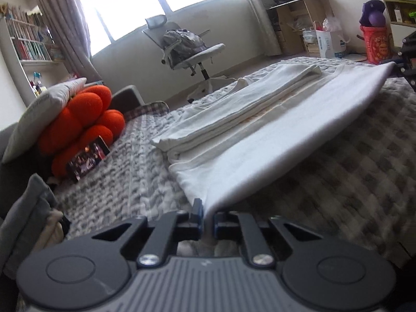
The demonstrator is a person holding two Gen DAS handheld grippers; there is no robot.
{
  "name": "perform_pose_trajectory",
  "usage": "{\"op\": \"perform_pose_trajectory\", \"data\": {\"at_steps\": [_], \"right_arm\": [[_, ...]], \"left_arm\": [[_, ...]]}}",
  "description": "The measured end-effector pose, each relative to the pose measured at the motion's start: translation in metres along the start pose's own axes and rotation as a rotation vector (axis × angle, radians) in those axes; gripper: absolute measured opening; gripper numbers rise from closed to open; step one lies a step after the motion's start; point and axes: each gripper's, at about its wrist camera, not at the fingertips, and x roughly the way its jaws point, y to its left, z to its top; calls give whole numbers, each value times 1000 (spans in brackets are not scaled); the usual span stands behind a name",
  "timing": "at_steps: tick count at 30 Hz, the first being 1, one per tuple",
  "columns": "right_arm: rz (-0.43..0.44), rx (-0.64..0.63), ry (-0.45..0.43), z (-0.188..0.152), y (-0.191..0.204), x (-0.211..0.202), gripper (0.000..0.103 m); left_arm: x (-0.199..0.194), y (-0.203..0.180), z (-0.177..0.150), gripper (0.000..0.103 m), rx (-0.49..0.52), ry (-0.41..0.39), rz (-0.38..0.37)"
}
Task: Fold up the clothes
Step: 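Lift the edge with both grippers and fold it over onto the other half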
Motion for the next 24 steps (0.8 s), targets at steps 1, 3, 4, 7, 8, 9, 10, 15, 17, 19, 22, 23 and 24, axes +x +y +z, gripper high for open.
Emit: {"op": "perform_pose_trajectory", "data": {"at_steps": [1,3,4,7,8,9,10,15,17,19,22,23,24], "right_arm": [[11,-11,2,1,0,-7,4],[33,-27,4,3,-2,-22,4],[43,-26,1,5,-4,-30,4],[48,-1,-33,16,-12,-50,4],[49,11,-46,19,-15,-54,4],[52,23,-58,22,-17,-56,4],[54,32,-68,25,-17,-56,4],[32,37,-78,29,-12,-42,4],[31,58,-92,30,-14,-39,4],[27,91,-109,32,-18,-38,4],[16,116,-121,35,-19,-32,4],[12,123,-124,36,-20,-30,4],[8,130,-128,38,-20,-29,4]], "left_arm": [[-5,1,-2,8,-4,3,-10],[-19,4,-4,8,-19,0,-31],[-26,6,-5,8,-31,-3,-41],[-45,18,-6,8,-92,-13,-76],[-46,20,-5,8,-98,-17,-68],[-46,22,-4,8,-103,-20,-61],[-47,24,-3,8,-107,-23,-52],[-35,20,6,9,-110,-30,-10],[-35,25,10,9,-129,-37,1],[-32,30,14,9,-155,-41,6],[-25,35,20,9,-180,-41,9],[-23,36,21,9,-180,-40,9],[-21,37,23,9,-181,-38,9]]}}
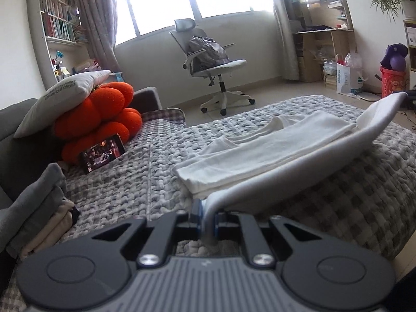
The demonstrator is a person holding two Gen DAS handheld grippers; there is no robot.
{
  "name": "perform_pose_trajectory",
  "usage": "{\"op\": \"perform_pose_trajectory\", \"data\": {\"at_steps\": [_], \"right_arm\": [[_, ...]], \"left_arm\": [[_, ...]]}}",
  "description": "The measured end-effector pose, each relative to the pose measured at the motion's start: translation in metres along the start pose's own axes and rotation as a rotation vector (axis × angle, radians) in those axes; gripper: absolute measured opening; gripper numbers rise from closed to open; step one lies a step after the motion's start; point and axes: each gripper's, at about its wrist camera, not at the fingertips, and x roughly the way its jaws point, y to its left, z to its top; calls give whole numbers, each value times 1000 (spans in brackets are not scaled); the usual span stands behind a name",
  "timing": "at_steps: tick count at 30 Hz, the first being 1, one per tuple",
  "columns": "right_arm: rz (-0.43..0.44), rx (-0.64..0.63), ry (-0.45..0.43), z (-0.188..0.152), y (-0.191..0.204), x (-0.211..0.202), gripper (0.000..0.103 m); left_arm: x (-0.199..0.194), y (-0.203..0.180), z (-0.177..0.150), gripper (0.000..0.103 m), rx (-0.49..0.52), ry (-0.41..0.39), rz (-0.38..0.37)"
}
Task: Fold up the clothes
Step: 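Lift the edge with both grippers and fold it over onto the other half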
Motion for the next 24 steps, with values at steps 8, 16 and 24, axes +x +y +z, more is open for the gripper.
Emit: {"op": "perform_pose_trajectory", "data": {"at_steps": [8,16,24], "right_arm": [[-38,51,0,4,-7,14,4],[-52,95,27,11,-16,32,5],[19,222,103,19,-47,110,5]], "left_arm": [[17,13,16,9,-78,16,-33],[41,28,27,12,-140,38,-72],[115,46,60,11,-218,117,-95]]}}
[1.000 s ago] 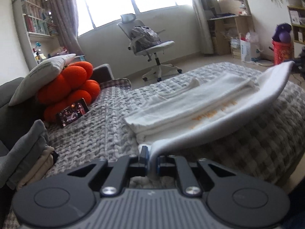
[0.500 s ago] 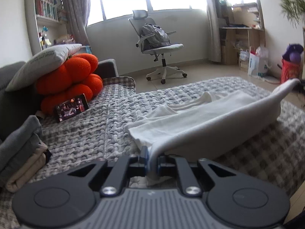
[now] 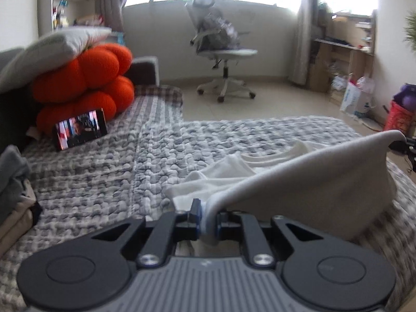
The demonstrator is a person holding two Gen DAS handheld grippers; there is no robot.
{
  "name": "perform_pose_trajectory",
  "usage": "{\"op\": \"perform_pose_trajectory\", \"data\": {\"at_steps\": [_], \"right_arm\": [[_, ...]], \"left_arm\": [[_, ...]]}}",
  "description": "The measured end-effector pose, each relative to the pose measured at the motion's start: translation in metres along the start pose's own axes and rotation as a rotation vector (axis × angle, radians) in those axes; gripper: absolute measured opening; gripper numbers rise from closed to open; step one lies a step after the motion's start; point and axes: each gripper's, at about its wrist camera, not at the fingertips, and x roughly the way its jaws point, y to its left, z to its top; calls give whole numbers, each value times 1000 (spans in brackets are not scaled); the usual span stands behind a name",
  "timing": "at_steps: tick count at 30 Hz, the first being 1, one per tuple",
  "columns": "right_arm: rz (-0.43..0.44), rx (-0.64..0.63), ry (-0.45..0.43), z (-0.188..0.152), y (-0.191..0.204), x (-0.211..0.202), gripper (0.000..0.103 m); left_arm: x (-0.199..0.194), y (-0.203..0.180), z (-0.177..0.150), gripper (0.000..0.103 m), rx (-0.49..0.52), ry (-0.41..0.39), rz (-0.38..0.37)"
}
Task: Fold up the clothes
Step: 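Lift the edge with both grippers and fold it over onto the other half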
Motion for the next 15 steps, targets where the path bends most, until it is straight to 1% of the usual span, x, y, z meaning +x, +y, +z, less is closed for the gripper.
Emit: {"op": "perform_pose_trajectory", "data": {"at_steps": [3,6,11,14,15], "right_arm": [[12,24,71,10,-8,40,5],[18,33,140,14,-12,70,5],[58,144,232,13,-27,104,5],[77,199,259,12,-31,115,9],[81,212,256,11,-32,116,14]], "left_arm": [[28,2,19,11,-5,22,22],[47,5,31,11,-24,42,29],[80,8,40,12,-59,84,38],[94,18,36,21,-123,118,17],[97,23,34,29,-149,124,4]]}}
